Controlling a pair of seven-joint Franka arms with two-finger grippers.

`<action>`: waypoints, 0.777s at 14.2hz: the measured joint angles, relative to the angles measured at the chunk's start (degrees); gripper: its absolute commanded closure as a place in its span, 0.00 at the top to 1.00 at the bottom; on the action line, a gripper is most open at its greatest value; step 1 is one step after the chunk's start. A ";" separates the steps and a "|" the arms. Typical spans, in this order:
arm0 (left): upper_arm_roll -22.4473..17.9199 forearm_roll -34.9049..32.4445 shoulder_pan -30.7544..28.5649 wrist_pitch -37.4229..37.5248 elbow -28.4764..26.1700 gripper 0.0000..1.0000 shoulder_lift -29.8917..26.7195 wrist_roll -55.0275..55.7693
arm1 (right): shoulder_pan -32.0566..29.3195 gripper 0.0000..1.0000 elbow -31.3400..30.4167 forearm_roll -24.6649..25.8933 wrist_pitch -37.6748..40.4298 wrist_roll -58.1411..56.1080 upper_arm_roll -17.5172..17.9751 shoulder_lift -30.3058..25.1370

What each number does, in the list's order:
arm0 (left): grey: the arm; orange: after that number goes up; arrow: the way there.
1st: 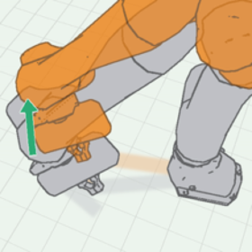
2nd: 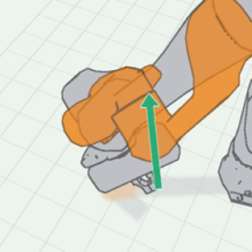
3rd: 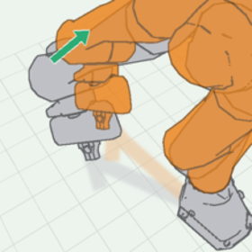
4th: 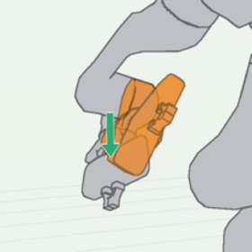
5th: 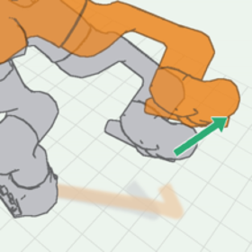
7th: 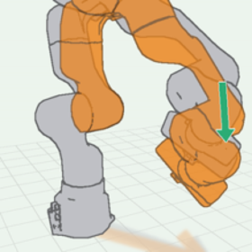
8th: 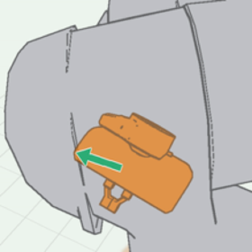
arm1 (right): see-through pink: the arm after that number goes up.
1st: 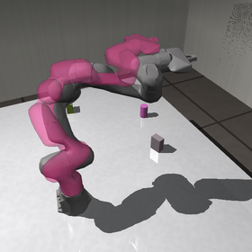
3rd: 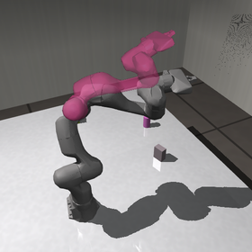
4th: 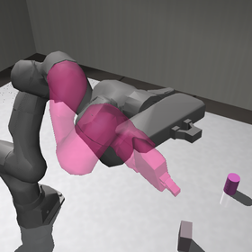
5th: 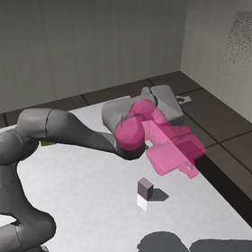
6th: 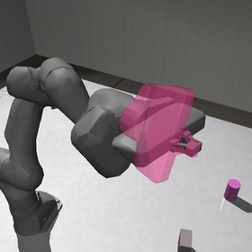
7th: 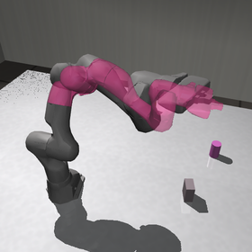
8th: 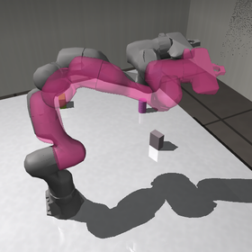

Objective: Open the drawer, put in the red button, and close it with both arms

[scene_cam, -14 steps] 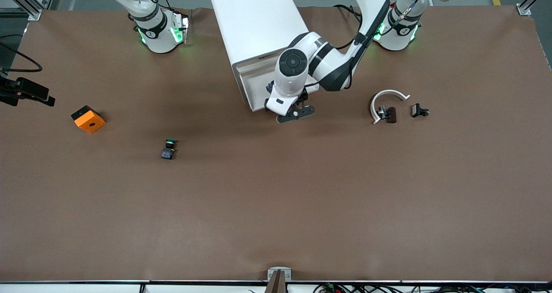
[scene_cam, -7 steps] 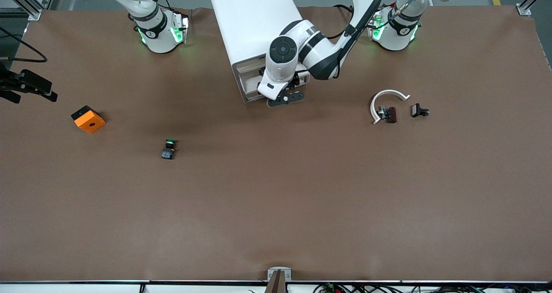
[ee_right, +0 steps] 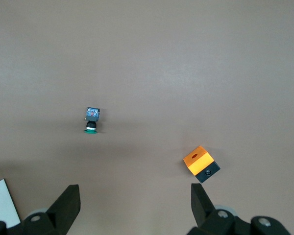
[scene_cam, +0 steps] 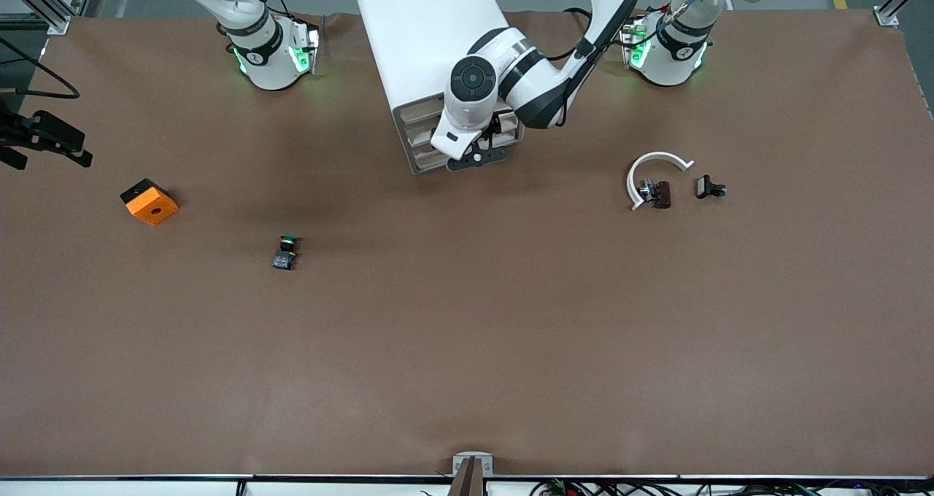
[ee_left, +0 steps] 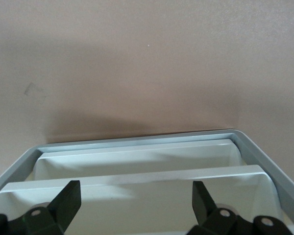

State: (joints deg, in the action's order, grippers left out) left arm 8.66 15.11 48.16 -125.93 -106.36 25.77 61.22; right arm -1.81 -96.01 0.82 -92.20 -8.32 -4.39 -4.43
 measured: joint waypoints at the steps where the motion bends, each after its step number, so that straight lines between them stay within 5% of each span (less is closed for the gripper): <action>1: 0.16 0.35 0.00 0.00 -0.05 1.00 0.00 0.00 | 0.00 1.00 -0.56 0.08 -0.61 -0.01 -0.01 -0.33; 7: 0.50 0.70 -0.60 -0.47 0.05 1.00 0.02 0.02 | 0.00 1.00 -6.30 0.17 -3.33 -0.01 -0.01 -4.63; 11: 0.09 -0.81 -8.08 -1.19 2.91 1.00 -0.15 -0.29 | 0.21 1.00 -6.68 0.17 -3.57 -0.01 -0.19 -5.01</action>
State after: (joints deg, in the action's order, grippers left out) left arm 8.74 14.30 40.08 -127.12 -103.45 25.62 60.93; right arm -1.61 -102.70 0.99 -95.78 -8.33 -4.58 -9.43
